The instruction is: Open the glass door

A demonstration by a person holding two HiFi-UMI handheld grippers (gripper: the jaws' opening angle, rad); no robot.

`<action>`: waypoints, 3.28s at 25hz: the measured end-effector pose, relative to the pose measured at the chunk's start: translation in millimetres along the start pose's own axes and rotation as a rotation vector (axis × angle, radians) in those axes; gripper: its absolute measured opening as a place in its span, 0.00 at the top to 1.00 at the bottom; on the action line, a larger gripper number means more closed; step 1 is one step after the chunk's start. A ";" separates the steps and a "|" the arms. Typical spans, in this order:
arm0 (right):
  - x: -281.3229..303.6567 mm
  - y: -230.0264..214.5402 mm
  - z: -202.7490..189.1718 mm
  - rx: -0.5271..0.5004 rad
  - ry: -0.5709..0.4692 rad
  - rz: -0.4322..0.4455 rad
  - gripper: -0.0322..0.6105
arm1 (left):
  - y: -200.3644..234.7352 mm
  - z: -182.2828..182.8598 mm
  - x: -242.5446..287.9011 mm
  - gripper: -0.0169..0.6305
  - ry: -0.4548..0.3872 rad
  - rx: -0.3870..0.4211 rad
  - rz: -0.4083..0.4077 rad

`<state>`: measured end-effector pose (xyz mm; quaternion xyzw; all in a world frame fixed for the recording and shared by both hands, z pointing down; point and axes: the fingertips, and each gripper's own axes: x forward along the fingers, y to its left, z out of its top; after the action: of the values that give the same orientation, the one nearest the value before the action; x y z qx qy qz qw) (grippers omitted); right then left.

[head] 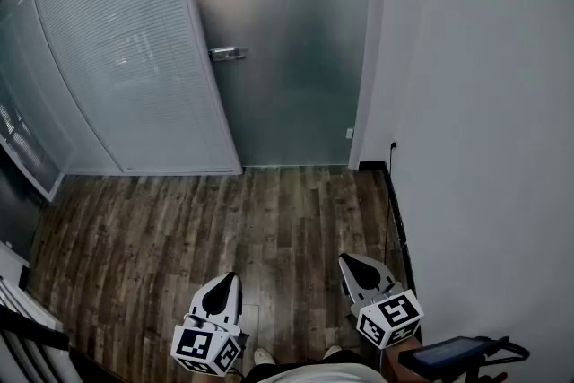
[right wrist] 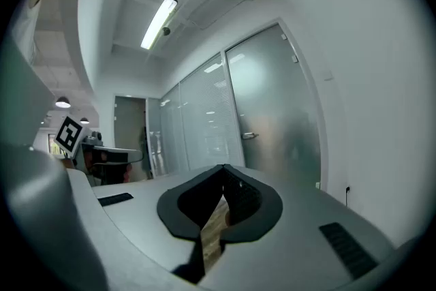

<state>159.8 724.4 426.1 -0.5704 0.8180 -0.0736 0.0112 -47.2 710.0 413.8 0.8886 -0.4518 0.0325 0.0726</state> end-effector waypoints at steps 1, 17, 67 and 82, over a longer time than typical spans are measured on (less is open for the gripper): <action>-4.1 -5.1 -2.5 0.000 0.003 -0.001 0.95 | -4.8 -3.0 -1.8 0.98 0.000 -0.001 0.006; 31.3 -80.8 -17.4 -0.016 0.074 -0.096 0.95 | 22.5 -24.2 81.5 0.98 0.001 -0.089 -0.017; 501.7 -250.3 89.2 -0.003 0.026 0.114 0.95 | 259.4 111.3 462.3 0.98 -0.019 -0.037 0.077; 587.5 -313.4 79.6 0.041 0.068 0.141 0.95 | 284.1 121.1 584.1 0.97 0.039 -0.016 0.037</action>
<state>254.7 60.5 427.7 -0.5082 0.8544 -0.1086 0.0000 66.8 59.5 394.6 0.8786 -0.4669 0.0476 0.0881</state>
